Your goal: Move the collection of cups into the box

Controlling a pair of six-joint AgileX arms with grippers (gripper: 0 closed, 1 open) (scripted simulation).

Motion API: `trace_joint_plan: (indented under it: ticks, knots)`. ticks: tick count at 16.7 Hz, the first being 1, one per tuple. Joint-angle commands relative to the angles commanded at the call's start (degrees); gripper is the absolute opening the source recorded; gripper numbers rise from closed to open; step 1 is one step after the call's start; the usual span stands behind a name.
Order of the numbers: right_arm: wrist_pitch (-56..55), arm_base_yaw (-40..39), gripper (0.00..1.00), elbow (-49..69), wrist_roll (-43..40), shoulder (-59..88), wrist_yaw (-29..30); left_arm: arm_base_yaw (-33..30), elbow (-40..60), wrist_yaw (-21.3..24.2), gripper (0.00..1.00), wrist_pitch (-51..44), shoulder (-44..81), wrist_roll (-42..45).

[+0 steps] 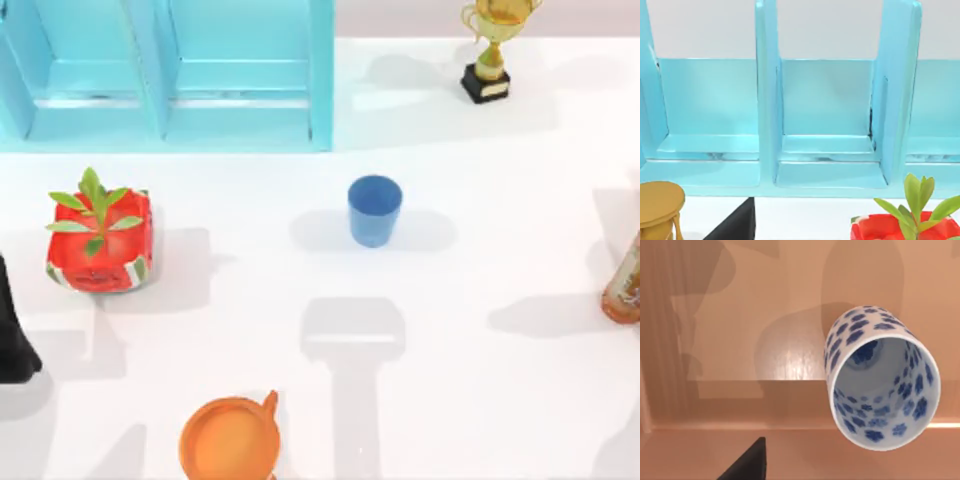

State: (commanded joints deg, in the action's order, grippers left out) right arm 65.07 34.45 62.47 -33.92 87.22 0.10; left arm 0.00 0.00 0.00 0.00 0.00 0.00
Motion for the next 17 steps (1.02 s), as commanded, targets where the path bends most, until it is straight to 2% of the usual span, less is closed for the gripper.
trace_joint_plan:
  ticks: [7,17]
  knots:
    - [2.1,0.1,1.00,2.1,-0.1,0.1,0.0,0.0,0.0,0.0,1.00,0.0,0.0,0.0]
    - [21.7,0.3,1.00,21.8,-0.4,0.2,0.0,0.0,0.0,0.0,1.00,0.0,0.0,0.0]
